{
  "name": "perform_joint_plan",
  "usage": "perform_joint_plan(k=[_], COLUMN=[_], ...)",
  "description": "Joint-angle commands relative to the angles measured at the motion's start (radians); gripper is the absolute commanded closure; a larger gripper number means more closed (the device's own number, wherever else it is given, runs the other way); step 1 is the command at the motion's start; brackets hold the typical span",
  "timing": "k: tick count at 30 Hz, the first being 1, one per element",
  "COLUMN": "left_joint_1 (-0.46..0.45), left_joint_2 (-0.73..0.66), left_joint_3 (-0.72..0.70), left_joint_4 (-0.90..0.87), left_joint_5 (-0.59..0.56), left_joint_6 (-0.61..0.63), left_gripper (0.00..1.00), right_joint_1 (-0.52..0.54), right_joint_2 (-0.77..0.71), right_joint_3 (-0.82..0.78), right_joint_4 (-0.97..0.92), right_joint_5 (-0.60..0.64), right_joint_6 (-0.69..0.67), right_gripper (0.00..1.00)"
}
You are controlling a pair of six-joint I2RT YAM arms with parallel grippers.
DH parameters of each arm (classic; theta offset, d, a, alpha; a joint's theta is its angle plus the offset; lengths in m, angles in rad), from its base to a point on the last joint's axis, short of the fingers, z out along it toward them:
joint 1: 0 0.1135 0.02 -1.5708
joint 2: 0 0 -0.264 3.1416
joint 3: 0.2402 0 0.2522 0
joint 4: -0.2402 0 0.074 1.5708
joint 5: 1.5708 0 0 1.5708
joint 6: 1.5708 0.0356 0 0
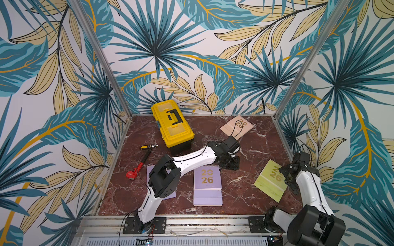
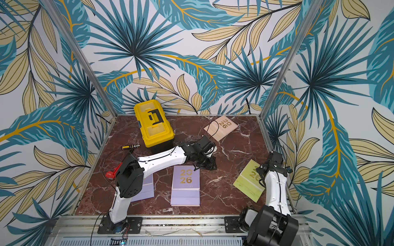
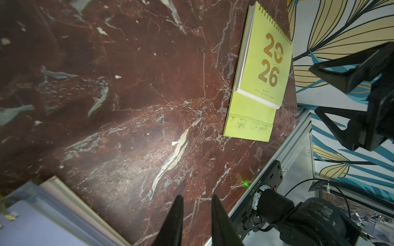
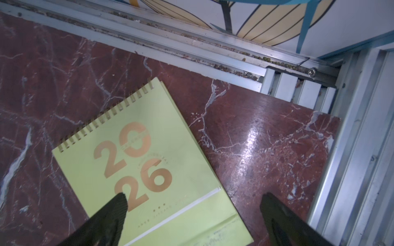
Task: Stack the calendars
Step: Move the calendar to the center of the board.
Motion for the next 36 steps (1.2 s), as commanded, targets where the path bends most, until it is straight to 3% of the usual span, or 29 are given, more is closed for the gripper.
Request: perform_joint_plan(k=[1, 13, 22, 27, 36], left_joint_1=[-0.001, -0.003, -0.001, 0.010, 0.062], left_joint_2=[0.009, 0.030, 0.017, 0.024, 0.019], left_joint_3=[0.042, 0.068, 0.060, 0.065, 0.054], left_joint_4=[-0.010, -0.009, -0.015, -0.016, -0.026], left_joint_5=[0.017, 0.003, -0.013, -0.014, -0.039], left_joint_6=[-0.013, -0.032, -0.025, -0.019, 0.008], left_gripper=[0.75, 0.75, 0.75, 0.75, 0.75], right_joint_1=[-0.042, -0.091, -0.080, 0.026, 0.266], right_joint_2=[0.064, 0.300, 0.365, 0.388, 0.456], right_joint_3=[-0.003, 0.090, 0.077, 0.089, 0.164], right_joint_4=[0.070, 0.143, 0.194, 0.184, 0.165], right_joint_5=[-0.044, -0.248, -0.439, -0.525, -0.553], right_joint_6=[-0.054, -0.227, -0.230, -0.242, -0.222], right_gripper=[0.01, 0.01, 0.01, 0.01, 0.01])
